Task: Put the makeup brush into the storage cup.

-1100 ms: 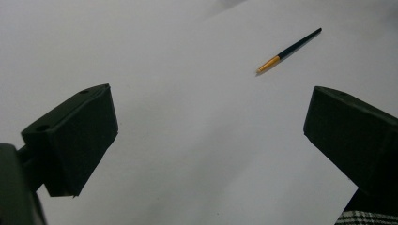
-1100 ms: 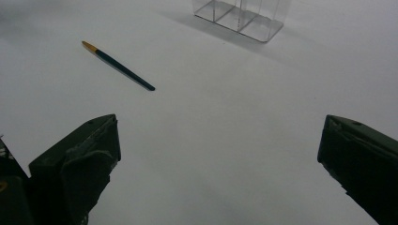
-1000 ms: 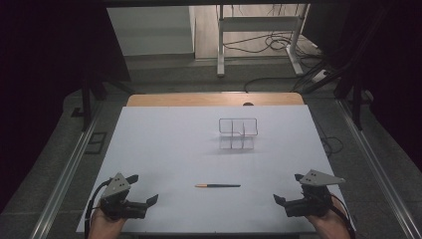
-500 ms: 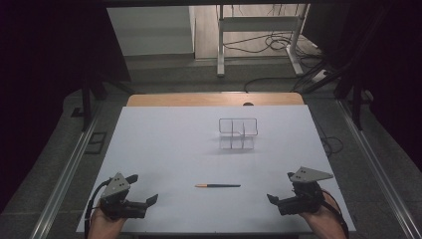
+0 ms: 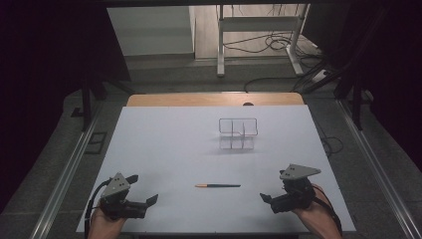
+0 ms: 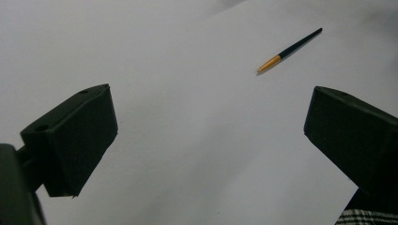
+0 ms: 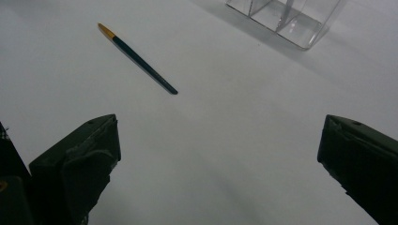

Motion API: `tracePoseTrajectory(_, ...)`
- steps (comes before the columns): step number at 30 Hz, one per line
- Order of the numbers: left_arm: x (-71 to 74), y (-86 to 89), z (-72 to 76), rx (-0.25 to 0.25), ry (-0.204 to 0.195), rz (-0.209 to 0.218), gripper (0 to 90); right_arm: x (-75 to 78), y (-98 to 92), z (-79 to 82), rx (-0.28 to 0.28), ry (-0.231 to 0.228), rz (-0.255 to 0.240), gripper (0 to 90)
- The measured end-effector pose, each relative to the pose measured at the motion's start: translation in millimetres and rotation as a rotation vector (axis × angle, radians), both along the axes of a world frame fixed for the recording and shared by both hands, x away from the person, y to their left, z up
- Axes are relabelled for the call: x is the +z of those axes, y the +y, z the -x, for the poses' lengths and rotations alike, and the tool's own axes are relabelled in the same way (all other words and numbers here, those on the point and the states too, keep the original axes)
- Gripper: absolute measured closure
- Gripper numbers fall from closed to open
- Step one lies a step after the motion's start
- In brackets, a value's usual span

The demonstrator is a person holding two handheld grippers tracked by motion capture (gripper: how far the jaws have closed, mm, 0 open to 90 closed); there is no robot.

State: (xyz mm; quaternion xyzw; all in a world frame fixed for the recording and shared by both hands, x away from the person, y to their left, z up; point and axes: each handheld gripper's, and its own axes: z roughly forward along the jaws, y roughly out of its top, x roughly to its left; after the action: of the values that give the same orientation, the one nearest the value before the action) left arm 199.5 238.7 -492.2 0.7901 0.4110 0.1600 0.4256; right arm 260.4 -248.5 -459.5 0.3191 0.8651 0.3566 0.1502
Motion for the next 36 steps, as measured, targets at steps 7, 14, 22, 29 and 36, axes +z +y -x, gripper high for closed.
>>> tracePoseTrajectory(7, -0.1, 0.4, -0.2, -0.002, 0.003, 0.003, 3.5, 0.8, 13.7, -8.8, 0.038, 0.008, 0.025, 0.0)
tracePoseTrajectory(14, 0.0, 0.7, 0.0, -0.001, 0.003, 0.006, 3.4, 0.8, 27.6, -16.0, 0.078, 0.013, 0.05, 0.0)
tracePoseTrajectory(22, -0.4, 0.3, -0.2, -0.003, 0.007, 0.002, 3.5, -1.6, 38.2, -21.2, 0.106, 0.036, 0.056, 0.0)
tracePoseTrajectory(29, -0.5, 0.6, -0.3, -0.002, 0.008, 0.001, 3.4, -4.7, 47.1, -24.9, 0.133, 0.054, 0.08, 0.7)
tracePoseTrajectory(36, -0.9, 0.7, -0.6, 0.003, 0.011, -0.003, 3.4, -8.6, 55.7, -30.2, 0.14, 0.068, 0.097, 0.9)
